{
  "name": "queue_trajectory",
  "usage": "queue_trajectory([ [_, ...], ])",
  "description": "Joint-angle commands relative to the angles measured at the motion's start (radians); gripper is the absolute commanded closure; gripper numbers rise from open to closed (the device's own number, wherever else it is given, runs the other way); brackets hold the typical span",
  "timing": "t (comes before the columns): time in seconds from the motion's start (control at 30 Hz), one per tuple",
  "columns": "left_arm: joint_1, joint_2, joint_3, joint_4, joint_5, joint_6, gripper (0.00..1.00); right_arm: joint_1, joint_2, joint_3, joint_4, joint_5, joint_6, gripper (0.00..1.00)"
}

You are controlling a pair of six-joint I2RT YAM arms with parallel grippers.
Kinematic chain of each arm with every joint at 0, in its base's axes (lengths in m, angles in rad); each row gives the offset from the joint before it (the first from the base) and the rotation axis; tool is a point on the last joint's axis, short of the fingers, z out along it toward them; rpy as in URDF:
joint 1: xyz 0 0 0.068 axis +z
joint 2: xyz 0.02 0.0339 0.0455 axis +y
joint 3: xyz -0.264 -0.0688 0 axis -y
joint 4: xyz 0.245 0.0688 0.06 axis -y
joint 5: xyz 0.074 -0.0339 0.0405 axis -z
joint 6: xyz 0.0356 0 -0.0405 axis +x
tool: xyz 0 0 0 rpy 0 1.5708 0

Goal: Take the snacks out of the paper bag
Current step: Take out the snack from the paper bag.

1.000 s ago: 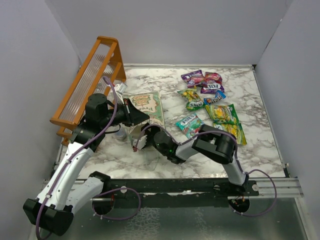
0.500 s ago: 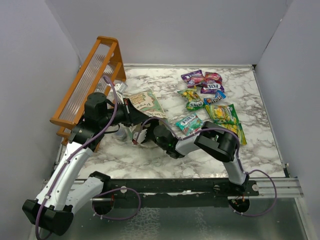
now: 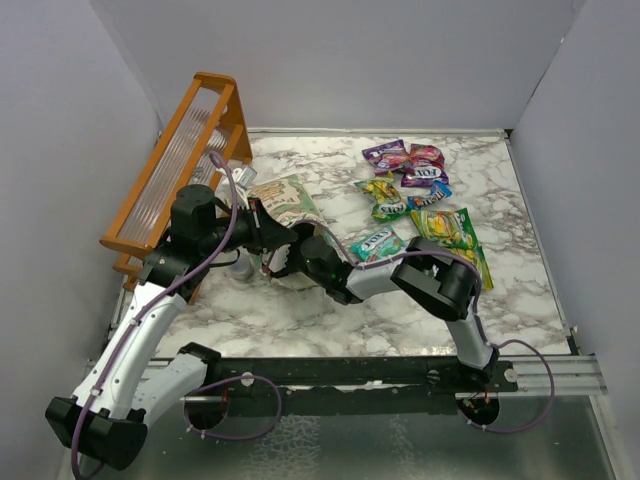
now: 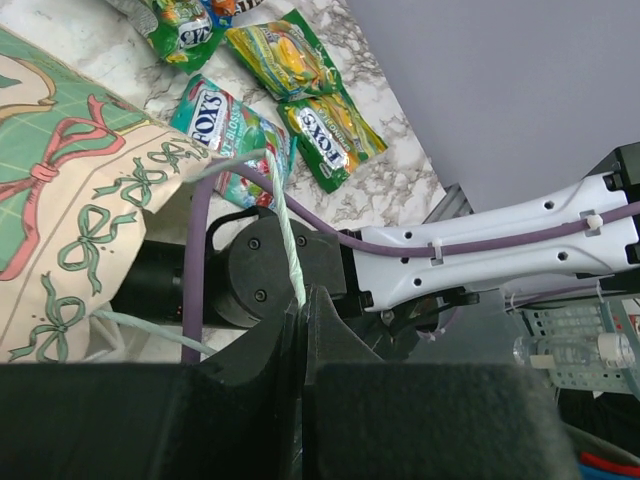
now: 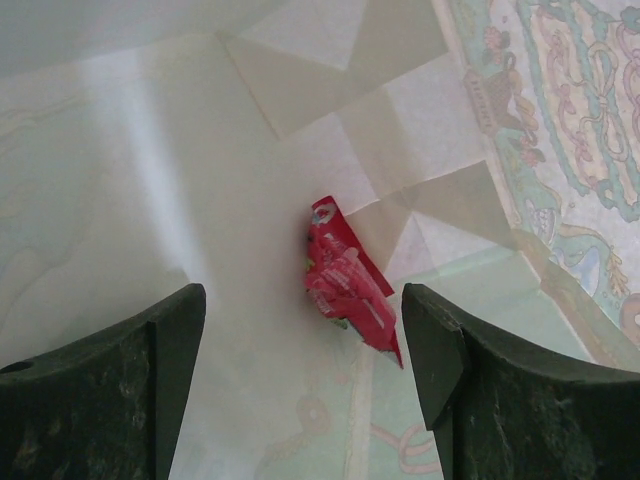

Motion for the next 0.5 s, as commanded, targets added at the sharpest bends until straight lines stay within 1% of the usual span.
queue_trajectory([
  [0.0, -0.005, -0.004, 0.034, -0.02, 0.032, 0.022, 1.0, -0.012, 0.07, 0.094, -0.044, 0.035, 0.046, 0.2],
  [0.07, -0.004, -0.004, 0.036, -0.022, 0.032, 0.019, 1.0, -0.012, 0.092, 0.13, -0.05, 0.063, 0.037, 0.2],
  [0.17, -0.005, 0.0, 0.042, -0.017, 0.032, 0.01, 1.0, -0.013, 0.104, 0.16, -0.049, 0.055, 0.013, 0.22],
  [0.37, -0.004, 0.008, 0.046, 0.002, 0.039, -0.002, 1.0, -0.02, 0.152, 0.262, -0.152, 0.044, 0.008, 0.27],
  [0.47, -0.005, 0.009, 0.043, -0.005, 0.036, 0.003, 1.0, -0.022, 0.191, 0.305, -0.172, 0.04, -0.002, 0.27],
])
